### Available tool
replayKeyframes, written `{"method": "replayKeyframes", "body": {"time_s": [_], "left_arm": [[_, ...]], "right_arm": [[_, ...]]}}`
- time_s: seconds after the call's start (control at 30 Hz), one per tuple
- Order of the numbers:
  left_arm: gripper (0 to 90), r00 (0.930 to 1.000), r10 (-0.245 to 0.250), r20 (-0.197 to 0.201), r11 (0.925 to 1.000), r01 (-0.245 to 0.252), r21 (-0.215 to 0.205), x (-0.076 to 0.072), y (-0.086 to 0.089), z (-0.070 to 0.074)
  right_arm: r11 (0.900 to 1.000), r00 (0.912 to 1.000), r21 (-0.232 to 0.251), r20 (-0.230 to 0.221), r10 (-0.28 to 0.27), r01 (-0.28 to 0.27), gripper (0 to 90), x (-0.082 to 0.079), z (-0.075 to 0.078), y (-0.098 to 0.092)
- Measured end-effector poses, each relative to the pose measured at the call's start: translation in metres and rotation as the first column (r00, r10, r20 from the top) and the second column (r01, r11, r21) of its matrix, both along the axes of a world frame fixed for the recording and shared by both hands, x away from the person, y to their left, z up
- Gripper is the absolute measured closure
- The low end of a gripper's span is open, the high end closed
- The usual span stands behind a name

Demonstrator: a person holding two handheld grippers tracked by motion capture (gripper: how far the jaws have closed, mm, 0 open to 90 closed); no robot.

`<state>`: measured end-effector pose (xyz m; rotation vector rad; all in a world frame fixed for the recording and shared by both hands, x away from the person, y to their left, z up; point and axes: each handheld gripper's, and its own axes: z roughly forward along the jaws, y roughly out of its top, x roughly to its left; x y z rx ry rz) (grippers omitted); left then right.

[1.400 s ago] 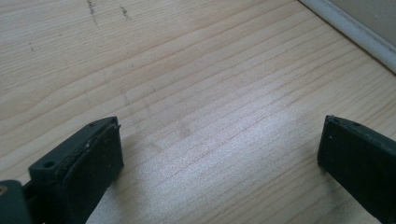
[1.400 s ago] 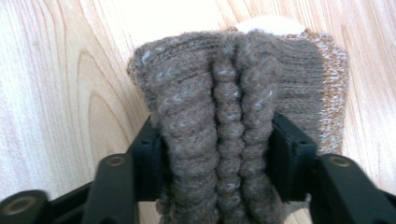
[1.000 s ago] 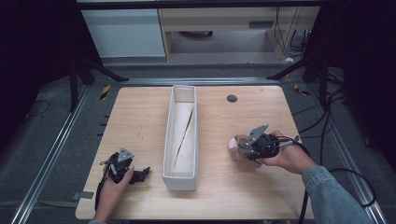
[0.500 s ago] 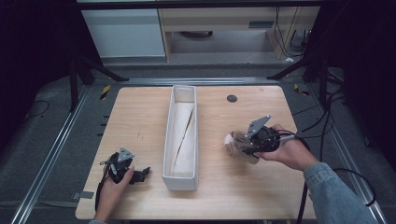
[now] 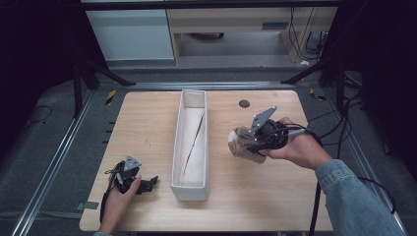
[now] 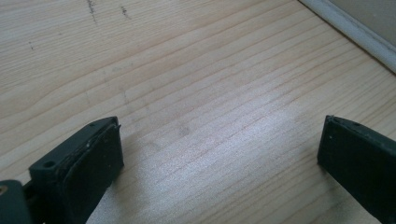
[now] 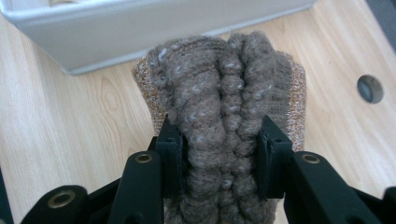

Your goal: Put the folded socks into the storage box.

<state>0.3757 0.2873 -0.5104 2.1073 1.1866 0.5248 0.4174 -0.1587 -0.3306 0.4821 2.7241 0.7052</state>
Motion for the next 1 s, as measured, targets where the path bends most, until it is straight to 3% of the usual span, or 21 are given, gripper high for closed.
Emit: {"method": "replayKeyframes", "body": {"time_s": [0.2,1.0], "left_arm": [[0.0,1.0000,0.002,0.004,1.0000,-0.002,-0.006,0.000,0.000,0.000],[0.0,1.0000,0.003,0.004,1.0000,-0.003,-0.008,0.000,0.000,0.000]], "right_arm": [[1.000,0.9999,0.001,0.011,0.010,-0.010,60.8,0.001,0.017,0.012],[0.998,0.9984,-0.006,0.009,0.055,-0.055,60.7,0.000,0.055,0.051]]}}
